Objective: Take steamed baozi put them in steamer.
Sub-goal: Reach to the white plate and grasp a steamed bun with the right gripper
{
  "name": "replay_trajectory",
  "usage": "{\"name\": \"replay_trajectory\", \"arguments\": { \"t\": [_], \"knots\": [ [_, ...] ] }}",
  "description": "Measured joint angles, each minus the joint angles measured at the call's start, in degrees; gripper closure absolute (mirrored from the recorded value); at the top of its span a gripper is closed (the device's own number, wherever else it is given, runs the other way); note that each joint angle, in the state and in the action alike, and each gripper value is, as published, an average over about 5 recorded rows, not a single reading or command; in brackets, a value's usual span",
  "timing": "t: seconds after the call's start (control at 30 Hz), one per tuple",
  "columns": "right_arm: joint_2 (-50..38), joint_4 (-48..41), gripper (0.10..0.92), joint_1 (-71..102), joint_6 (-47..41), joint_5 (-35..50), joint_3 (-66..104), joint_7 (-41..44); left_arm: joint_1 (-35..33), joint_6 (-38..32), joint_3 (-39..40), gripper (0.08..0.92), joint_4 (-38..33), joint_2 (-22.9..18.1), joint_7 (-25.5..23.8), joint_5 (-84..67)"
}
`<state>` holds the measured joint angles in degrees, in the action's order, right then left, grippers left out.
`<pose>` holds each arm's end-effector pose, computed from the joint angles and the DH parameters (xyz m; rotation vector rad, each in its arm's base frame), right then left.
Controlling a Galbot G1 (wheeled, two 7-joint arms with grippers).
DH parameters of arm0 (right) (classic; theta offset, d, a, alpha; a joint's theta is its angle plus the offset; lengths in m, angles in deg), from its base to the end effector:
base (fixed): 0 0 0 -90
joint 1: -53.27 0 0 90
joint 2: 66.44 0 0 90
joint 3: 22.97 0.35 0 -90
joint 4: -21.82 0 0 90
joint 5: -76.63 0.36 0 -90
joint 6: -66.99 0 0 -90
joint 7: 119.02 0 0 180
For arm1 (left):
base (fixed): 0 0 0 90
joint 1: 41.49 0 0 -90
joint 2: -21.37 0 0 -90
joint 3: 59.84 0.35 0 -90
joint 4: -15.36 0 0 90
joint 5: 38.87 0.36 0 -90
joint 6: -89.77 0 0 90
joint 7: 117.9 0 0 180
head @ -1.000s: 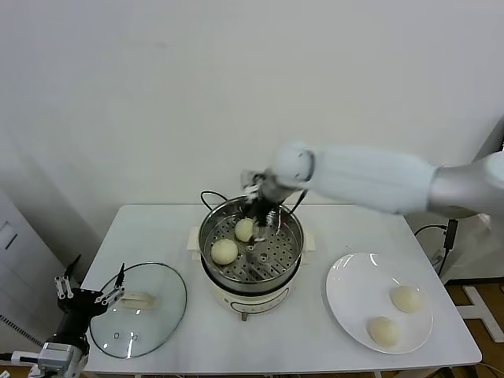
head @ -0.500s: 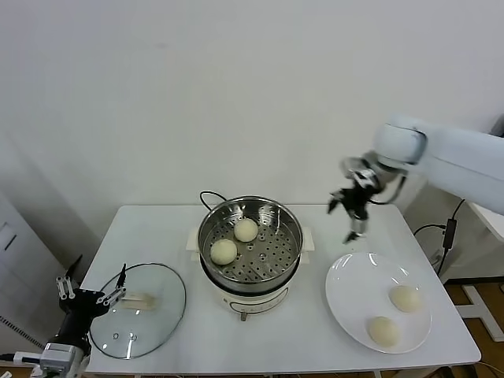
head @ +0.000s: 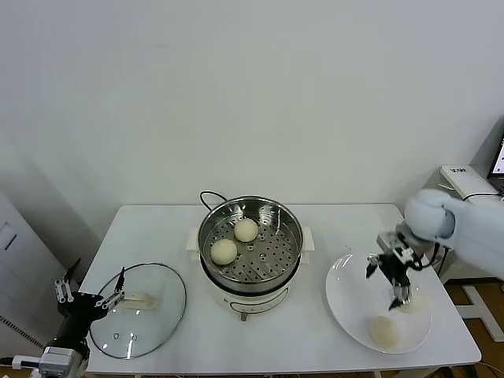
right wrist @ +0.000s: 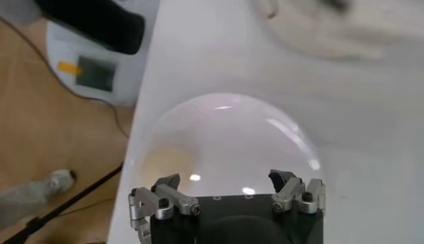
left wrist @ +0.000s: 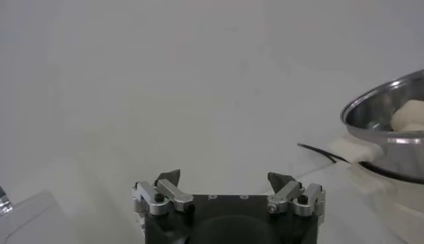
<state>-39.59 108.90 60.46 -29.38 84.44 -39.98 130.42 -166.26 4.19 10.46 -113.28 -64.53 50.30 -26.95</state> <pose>0.4562 -0.1733 -0.1636 1.5219 -1.0838 1.2829 0.1501 0.1035 -0.2480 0.0874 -2.9946 -0.6918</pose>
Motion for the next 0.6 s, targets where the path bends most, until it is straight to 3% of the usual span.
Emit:
{"name": "replay_trajectory", "arguments": {
  "t": [0.43,0.6],
  "knots": [
    [-0.46,-1.11,0.203,11.35,0.75,-5.14,6.15,-1.23,-0.47,-0.16,-0.06,0.177,-0.05,-0.01,0.01,0.16],
    [-0.27,-1.73,0.248,13.66,0.83,-6.37,7.46,-1.86,-0.58,-0.22,-0.09,0.177,-0.16,-0.04,0.01,0.17]
  ]
}}
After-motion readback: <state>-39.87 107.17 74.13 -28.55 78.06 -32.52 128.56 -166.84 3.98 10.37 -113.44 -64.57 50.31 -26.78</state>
